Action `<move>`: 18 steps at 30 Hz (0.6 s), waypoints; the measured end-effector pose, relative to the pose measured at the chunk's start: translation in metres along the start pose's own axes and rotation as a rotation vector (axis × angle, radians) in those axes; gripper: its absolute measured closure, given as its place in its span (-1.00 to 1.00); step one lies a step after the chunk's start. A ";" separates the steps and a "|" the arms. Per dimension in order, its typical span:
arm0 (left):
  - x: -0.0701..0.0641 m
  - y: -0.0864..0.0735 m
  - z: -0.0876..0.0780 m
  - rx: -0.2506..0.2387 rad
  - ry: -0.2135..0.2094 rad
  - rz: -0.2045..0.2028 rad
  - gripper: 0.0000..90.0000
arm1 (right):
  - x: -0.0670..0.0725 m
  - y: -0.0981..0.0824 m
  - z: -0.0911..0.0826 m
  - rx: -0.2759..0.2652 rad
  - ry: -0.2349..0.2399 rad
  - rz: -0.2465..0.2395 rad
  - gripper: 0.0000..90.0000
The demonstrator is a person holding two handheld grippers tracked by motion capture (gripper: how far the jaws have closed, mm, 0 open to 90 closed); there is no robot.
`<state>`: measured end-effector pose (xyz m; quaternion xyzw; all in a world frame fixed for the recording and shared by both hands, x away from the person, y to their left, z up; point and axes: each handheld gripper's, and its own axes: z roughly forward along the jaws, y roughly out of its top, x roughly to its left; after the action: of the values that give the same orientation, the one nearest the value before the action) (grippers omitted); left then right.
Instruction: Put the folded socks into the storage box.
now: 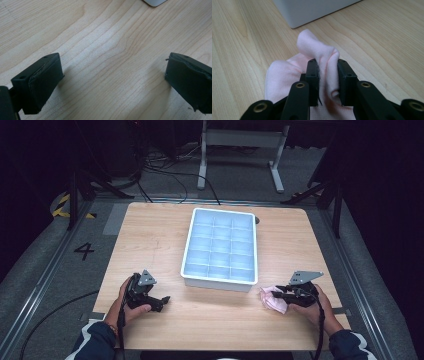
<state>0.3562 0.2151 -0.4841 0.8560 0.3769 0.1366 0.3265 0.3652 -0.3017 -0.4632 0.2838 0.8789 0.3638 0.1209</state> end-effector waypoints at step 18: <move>0.000 0.000 0.000 0.000 -0.001 0.002 -0.96 | -0.004 0.003 -0.029 -0.113 -0.061 0.023 0.66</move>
<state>0.3563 0.2152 -0.4840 0.8564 0.3759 0.1365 0.3266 0.3579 -0.3192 -0.4400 0.2975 0.8496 0.4054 0.1593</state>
